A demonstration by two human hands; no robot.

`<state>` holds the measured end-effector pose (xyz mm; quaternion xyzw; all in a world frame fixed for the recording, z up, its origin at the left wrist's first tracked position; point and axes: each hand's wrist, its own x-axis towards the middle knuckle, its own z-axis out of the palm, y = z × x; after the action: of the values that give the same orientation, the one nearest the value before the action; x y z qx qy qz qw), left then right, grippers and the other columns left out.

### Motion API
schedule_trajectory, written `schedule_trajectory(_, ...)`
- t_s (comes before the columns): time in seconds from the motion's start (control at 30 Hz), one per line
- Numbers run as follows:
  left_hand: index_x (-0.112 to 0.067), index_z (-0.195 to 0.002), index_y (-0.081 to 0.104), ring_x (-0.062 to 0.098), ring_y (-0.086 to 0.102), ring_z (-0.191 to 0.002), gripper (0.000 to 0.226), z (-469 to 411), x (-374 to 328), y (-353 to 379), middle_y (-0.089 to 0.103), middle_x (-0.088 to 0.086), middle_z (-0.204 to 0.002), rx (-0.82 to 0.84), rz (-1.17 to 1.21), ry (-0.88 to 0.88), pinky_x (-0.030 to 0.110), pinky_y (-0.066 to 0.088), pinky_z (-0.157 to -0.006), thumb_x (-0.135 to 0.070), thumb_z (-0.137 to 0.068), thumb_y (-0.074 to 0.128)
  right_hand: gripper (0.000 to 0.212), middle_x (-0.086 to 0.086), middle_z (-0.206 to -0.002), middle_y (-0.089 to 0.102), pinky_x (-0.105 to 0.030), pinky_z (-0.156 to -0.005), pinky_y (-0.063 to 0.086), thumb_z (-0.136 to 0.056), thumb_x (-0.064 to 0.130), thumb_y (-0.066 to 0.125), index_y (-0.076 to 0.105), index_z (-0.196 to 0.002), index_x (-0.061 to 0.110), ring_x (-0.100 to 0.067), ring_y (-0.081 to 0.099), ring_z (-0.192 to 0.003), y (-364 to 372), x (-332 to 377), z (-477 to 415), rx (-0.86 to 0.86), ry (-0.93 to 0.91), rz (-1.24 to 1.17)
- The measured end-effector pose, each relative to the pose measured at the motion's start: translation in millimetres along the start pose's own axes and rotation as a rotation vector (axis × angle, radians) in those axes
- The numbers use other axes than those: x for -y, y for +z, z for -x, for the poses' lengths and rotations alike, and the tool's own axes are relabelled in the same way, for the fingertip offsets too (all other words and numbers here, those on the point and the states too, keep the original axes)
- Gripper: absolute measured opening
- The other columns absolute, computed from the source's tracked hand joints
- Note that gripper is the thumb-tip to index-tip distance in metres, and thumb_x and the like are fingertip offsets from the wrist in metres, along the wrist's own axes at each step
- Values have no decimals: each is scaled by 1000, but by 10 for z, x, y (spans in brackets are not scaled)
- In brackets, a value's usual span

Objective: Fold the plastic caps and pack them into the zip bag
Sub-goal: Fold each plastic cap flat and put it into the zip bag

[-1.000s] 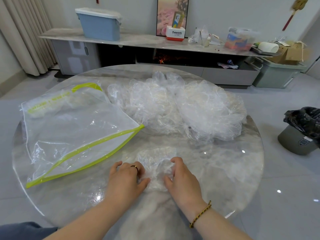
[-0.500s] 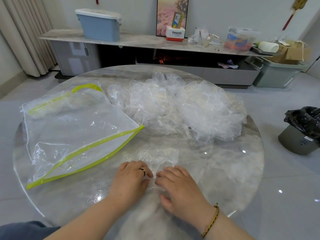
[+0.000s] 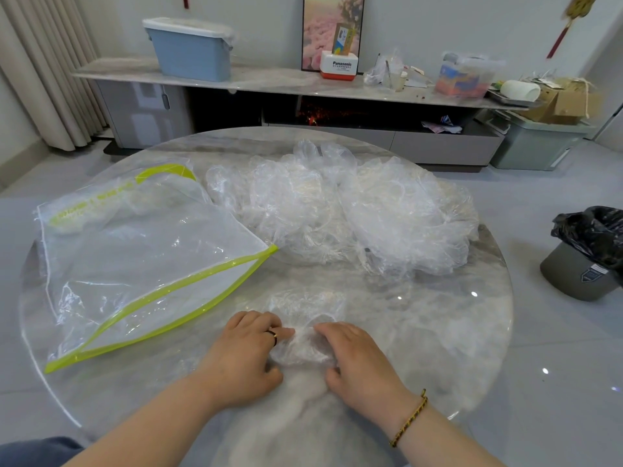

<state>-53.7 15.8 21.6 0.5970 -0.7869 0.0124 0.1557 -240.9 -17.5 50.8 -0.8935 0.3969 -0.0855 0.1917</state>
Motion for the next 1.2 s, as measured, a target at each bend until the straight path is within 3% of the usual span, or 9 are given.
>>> schedule_trajectory(0.17,-31,-52,61,4,45,-68,32,-80,-54,-84,57,-24,-62,-34,67,-62,16,28,-71,-33,-59,30,33,5,-107,60,-5,-80,32,-88,8,48,55,-118,18,-3,52,-98,34,-67,-41,-152,170,-212)
schedule_trajectory(0.27,-19,-52,36,12,40,-58,40,-102,-111,-124,40,-9,-54,88,363,-337,14,27,-65,-53,-64,18,13,-2,-77,65,-9,-61,38,-86,8,53,61,-86,18,0,51,-64,24,-65,-82,-221,338,-474)
schedule_trajectory(0.4,-13,-48,26,19,33,-58,55,-128,-158,-128,31,-1,-48,95,503,-643,18,26,-51,-37,-92,49,29,8,-64,58,-7,-54,40,-85,5,55,51,-66,26,1,53,-55,51,-50,-108,-274,454,-601)
schedule_trajectory(0.53,-17,-57,34,18,45,-62,45,-125,-246,-196,40,-6,-55,59,293,-627,27,23,-66,-39,-95,44,29,6,-63,55,-8,-53,39,-86,6,54,46,-67,27,-8,52,-59,65,-24,-132,-272,506,-569)
schedule_trajectory(0.7,-17,-109,49,18,46,-103,30,-41,-329,-53,67,8,-105,-279,99,-186,32,27,-94,-35,-89,36,22,13,-62,49,-8,-53,38,-90,10,52,46,-73,24,1,47,-55,62,-17,-148,-311,483,-478)
schedule_trajectory(0.93,-10,-103,71,21,59,-110,75,-55,-432,69,69,4,-109,216,-50,-98,31,11,-106,-34,-101,1,14,17,-71,47,-14,-65,38,-93,14,48,57,-104,14,-8,52,-73,62,6,-201,-294,432,-375)
schedule_trajectory(1.07,-13,-103,72,15,66,-100,81,-82,-368,90,69,0,-109,330,-82,-201,31,7,-106,-39,-99,-5,42,3,-119,49,-20,-82,40,-87,14,58,45,-127,16,-14,55,-102,47,71,-189,-301,431,-150)
schedule_trajectory(1.13,-10,-131,52,13,47,-127,105,-141,-418,19,44,1,-140,396,-77,-265,34,-8,-108,-53,-82,-30,53,-1,-112,58,-30,-78,48,-67,20,78,57,-115,14,-18,62,-94,70,81,-195,-406,354,119)
schedule_trajectory(1.2,-18,-149,6,9,1,-144,125,-179,-419,53,-11,-13,-145,380,-76,-269,37,-21,-106,-61,-46,-51,50,1,-120,54,-33,-91,39,-80,30,66,49,-124,17,-18,53,-108,19,125,-205,-310,419,187)
